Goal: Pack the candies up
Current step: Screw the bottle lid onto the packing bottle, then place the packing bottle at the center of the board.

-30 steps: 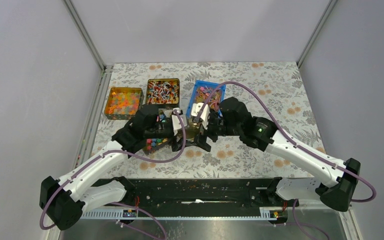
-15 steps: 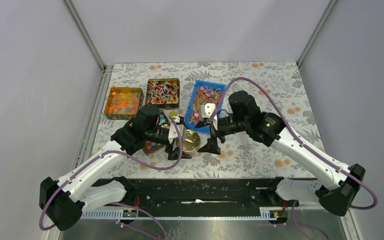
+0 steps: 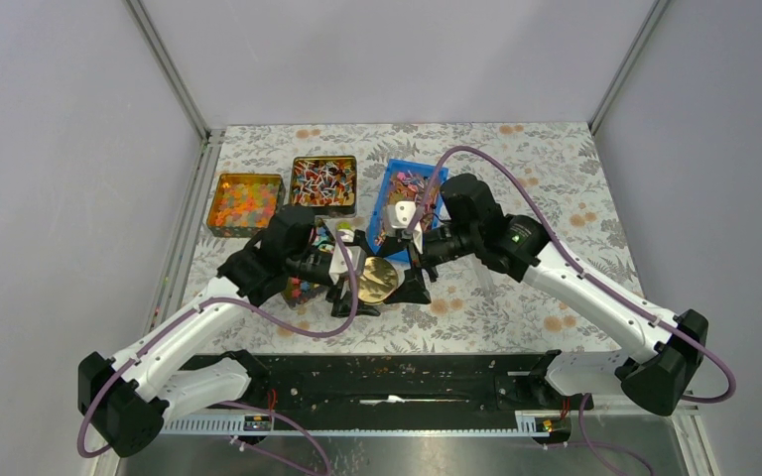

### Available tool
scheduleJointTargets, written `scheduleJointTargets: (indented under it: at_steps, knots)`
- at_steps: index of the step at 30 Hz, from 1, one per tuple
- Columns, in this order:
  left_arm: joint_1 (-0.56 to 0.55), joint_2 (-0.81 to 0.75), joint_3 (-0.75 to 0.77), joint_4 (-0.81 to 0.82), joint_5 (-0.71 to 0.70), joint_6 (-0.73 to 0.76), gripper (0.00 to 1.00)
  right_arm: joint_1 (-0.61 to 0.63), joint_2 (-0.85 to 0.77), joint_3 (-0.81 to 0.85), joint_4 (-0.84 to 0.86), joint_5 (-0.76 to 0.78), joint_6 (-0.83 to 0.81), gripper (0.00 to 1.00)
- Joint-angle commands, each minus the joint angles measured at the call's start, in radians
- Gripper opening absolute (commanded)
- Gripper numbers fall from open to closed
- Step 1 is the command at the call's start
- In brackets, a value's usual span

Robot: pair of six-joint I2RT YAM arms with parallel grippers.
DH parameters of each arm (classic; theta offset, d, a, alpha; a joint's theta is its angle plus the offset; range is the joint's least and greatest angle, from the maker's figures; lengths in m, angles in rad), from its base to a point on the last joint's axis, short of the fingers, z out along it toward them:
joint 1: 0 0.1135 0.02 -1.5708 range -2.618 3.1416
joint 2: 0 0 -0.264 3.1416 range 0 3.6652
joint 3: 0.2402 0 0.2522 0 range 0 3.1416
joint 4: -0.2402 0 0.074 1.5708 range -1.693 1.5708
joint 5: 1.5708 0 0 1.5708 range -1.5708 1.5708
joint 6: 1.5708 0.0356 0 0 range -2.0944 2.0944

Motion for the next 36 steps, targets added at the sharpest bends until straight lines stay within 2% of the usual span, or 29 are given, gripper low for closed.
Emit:
scheduleJointTargets:
  at_steps: [1,8,15,19,24,31,36]
  knots:
    - [0.000,0.004,0.058,0.030,0.060,0.019,0.53,-0.001,0.008,0.020,0.094,-0.056,0.065,0.95]
    - [0.000,0.015,0.065,0.052,0.046,-0.009,0.52,0.019,0.006,-0.001,0.095,-0.004,0.073,0.84]
    - [0.001,0.013,0.027,0.246,-0.037,-0.178,0.51,0.057,0.002,-0.036,0.095,0.128,0.092,0.75]
    - [0.001,0.023,0.004,0.362,-0.108,-0.291,0.50,0.089,0.003,-0.068,0.166,0.229,0.163,0.72]
    - [0.000,0.044,0.000,0.439,-0.179,-0.348,0.49,0.123,0.020,-0.071,0.206,0.312,0.227,0.65]
    - [0.001,0.062,0.007,0.426,-0.242,-0.343,0.48,0.151,0.053,-0.022,0.207,0.430,0.287,0.66]
    - [0.003,0.058,0.010,0.371,-0.249,-0.289,0.49,0.151,0.041,-0.032,0.210,0.468,0.272,0.79]
